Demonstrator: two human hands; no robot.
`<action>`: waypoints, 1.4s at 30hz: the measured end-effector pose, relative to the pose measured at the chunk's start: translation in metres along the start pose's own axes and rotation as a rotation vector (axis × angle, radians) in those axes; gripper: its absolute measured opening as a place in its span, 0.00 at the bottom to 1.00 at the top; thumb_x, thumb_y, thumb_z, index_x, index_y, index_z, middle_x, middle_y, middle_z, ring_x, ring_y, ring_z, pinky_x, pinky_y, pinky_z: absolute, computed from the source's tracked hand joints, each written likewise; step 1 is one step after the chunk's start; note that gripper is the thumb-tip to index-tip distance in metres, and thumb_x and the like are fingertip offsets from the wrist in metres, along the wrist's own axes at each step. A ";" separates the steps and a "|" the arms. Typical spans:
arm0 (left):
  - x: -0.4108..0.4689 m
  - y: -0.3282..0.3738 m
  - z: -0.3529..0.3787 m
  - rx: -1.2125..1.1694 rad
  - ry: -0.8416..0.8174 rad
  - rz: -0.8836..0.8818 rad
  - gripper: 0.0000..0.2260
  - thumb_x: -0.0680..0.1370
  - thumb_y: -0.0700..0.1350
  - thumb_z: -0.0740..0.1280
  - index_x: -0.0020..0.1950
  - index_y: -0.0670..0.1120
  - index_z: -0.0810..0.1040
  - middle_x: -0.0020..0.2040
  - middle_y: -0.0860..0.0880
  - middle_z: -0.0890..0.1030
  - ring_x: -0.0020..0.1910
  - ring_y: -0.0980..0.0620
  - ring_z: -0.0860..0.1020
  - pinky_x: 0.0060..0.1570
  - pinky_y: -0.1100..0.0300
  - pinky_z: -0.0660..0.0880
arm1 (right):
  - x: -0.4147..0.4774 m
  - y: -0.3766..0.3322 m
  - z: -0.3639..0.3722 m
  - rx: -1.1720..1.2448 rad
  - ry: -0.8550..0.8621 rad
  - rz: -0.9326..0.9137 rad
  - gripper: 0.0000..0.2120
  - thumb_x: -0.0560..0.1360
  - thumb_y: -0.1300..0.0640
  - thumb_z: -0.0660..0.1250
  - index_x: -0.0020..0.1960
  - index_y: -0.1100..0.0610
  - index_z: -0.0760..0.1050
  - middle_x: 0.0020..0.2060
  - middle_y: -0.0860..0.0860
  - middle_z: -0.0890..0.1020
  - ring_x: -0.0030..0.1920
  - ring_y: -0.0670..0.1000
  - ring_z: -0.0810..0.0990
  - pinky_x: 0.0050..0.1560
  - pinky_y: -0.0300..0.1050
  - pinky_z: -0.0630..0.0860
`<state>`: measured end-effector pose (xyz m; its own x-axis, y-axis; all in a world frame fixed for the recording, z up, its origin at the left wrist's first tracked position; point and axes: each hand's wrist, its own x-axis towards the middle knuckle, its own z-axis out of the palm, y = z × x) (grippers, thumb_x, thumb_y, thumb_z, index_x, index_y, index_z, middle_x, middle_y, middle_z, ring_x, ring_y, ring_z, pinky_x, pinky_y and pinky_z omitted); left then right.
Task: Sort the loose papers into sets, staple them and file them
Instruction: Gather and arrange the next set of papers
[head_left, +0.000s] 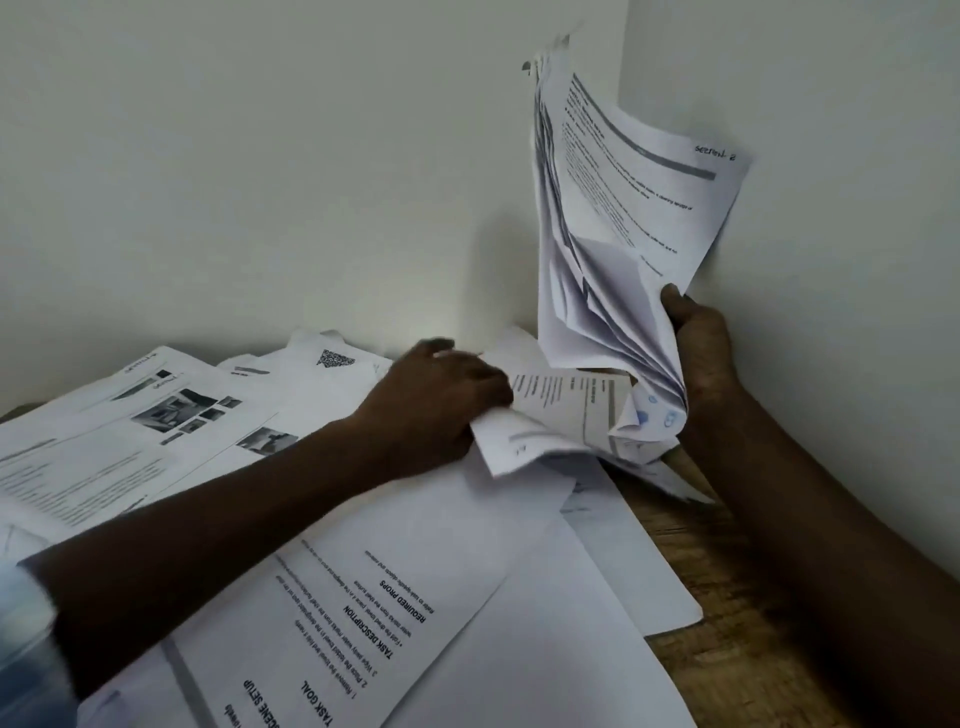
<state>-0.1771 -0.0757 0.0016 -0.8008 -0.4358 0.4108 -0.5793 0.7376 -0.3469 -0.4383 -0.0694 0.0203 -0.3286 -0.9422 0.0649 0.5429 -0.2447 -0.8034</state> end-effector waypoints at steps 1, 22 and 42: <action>0.008 -0.004 0.000 0.036 0.067 -0.088 0.17 0.64 0.42 0.77 0.52 0.51 0.83 0.47 0.49 0.85 0.49 0.42 0.84 0.53 0.49 0.76 | 0.003 0.003 -0.002 -0.003 -0.011 0.006 0.19 0.84 0.52 0.60 0.70 0.60 0.77 0.61 0.57 0.84 0.60 0.59 0.84 0.48 0.47 0.83; -0.112 0.099 -0.110 -0.388 -0.639 -0.410 0.52 0.62 0.86 0.53 0.82 0.65 0.48 0.84 0.62 0.39 0.79 0.66 0.38 0.81 0.54 0.41 | -0.027 0.045 0.025 -0.145 -0.008 -0.041 0.08 0.83 0.60 0.63 0.47 0.57 0.78 0.45 0.51 0.84 0.44 0.51 0.82 0.48 0.48 0.83; -0.111 0.128 -0.231 -0.562 0.341 -0.589 0.17 0.83 0.45 0.69 0.40 0.34 0.77 0.33 0.49 0.69 0.34 0.55 0.67 0.30 0.60 0.63 | -0.041 0.031 0.009 -0.400 0.177 -0.392 0.08 0.74 0.47 0.59 0.39 0.48 0.65 0.41 0.48 0.70 0.47 0.50 0.68 0.51 0.43 0.64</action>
<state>-0.1270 0.1862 0.1058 -0.2546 -0.7136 0.6526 -0.6513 0.6254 0.4297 -0.4011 -0.0406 -0.0023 -0.5884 -0.7380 0.3303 0.0322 -0.4296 -0.9024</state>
